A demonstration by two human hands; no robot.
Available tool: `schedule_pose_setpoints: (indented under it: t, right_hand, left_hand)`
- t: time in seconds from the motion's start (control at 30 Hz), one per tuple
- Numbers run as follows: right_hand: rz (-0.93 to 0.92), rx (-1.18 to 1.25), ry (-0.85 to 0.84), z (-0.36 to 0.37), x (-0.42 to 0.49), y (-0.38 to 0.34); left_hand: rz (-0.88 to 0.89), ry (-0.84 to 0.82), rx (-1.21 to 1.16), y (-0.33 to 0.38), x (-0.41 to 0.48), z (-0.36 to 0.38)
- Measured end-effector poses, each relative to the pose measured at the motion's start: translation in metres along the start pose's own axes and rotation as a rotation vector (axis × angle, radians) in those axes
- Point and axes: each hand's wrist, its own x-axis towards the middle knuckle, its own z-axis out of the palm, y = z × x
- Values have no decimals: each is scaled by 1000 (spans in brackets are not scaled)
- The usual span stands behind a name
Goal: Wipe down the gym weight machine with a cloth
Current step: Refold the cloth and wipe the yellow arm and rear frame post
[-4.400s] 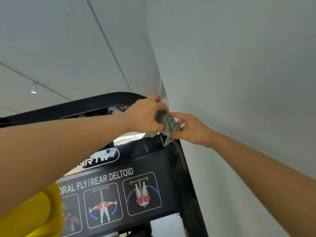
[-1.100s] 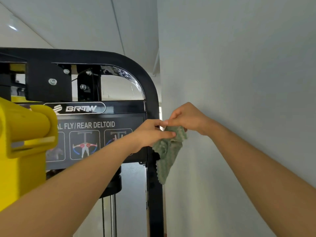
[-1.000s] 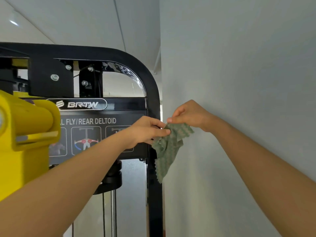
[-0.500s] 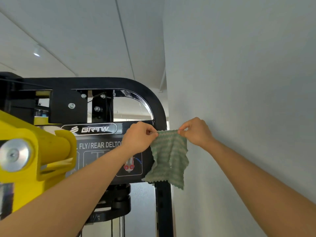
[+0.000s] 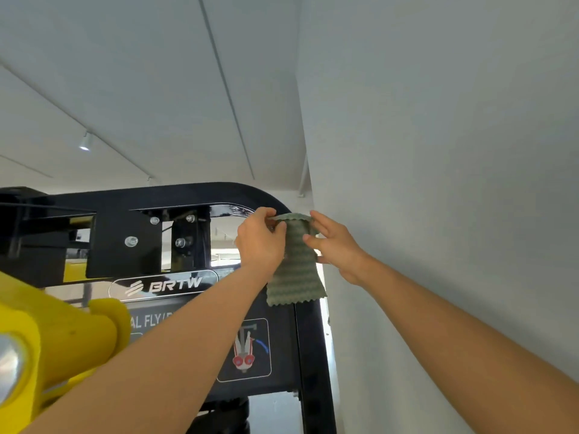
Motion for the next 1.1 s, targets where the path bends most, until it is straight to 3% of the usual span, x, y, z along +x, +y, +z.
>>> schedule_pose_setpoints:
  t: [0.37,0.47,0.6,0.77,0.87,1.1]
  right_hand:
    - [-44,77,-80,-1,2,45]
    - [-10,93,-101,-5,-13,54]
    - [35,114,-94,-4,-39,79]
    - [78,175,-93,1,-70,106]
    - [107,184,-90,4,-85,118]
    - [176,185,-102,11,-127,152]
  left_hand:
    - [428,-106,135,-47,-21,28]
    - [451,-149,172,-48,-36,28]
    - [470,-85,161,-52,-64,32]
    - [404,-128,233,-67,-105,39]
    - [564,-108,405,-85,-124,42]
    - [613,-109,526,-110,-189,38]
